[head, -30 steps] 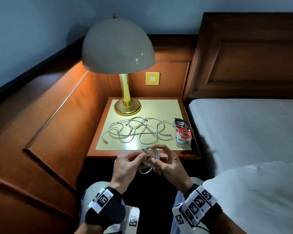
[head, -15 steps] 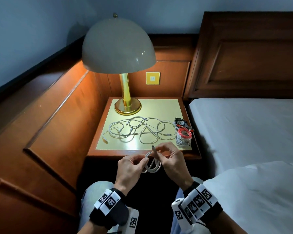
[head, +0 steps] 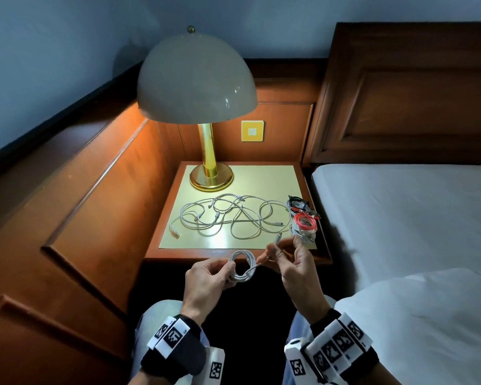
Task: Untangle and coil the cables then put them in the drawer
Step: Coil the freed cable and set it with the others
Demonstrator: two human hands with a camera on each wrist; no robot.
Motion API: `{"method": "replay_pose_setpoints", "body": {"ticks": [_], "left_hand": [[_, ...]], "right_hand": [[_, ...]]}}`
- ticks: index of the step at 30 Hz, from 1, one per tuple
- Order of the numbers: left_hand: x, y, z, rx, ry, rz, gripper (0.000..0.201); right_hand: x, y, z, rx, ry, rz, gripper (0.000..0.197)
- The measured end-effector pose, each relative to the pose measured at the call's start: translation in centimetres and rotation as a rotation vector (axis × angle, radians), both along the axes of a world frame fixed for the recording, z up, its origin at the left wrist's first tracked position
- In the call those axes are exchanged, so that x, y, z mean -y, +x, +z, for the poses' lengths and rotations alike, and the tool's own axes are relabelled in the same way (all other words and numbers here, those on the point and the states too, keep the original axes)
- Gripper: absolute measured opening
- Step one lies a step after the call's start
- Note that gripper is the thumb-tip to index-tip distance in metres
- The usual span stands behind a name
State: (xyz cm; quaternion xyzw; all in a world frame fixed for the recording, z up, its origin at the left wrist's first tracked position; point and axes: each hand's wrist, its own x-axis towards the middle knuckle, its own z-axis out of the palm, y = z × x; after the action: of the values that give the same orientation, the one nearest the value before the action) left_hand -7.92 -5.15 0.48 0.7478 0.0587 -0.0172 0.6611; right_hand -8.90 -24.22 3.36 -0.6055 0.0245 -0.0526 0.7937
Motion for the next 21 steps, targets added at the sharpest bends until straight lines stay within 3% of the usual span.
{"method": "replay_pose_setpoints", "body": {"ticks": [10, 13, 18, 21], "left_hand": [[-0.4, -0.6, 0.7, 0.008, -0.189, 0.014, 0.007], [-0.4, -0.8, 0.7, 0.040, -0.190, -0.019, 0.011], [-0.6, -0.9, 1.4, 0.162, -0.015, -0.100, 0.018], [-0.5, -1.0, 2.4, 0.225, 0.033, -0.106, 0.013]], "right_hand": [[-0.1, 0.4, -0.1, 0.011, 0.091, -0.117, 0.011], [0.2, 1.1, -0.5, -0.068, 0.093, -0.105, 0.011], [0.8, 2.4, -1.1, -0.253, -0.116, 0.115, 0.015], [0.8, 2.6, -0.8, -0.240, -0.248, 0.328, 0.022]]}}
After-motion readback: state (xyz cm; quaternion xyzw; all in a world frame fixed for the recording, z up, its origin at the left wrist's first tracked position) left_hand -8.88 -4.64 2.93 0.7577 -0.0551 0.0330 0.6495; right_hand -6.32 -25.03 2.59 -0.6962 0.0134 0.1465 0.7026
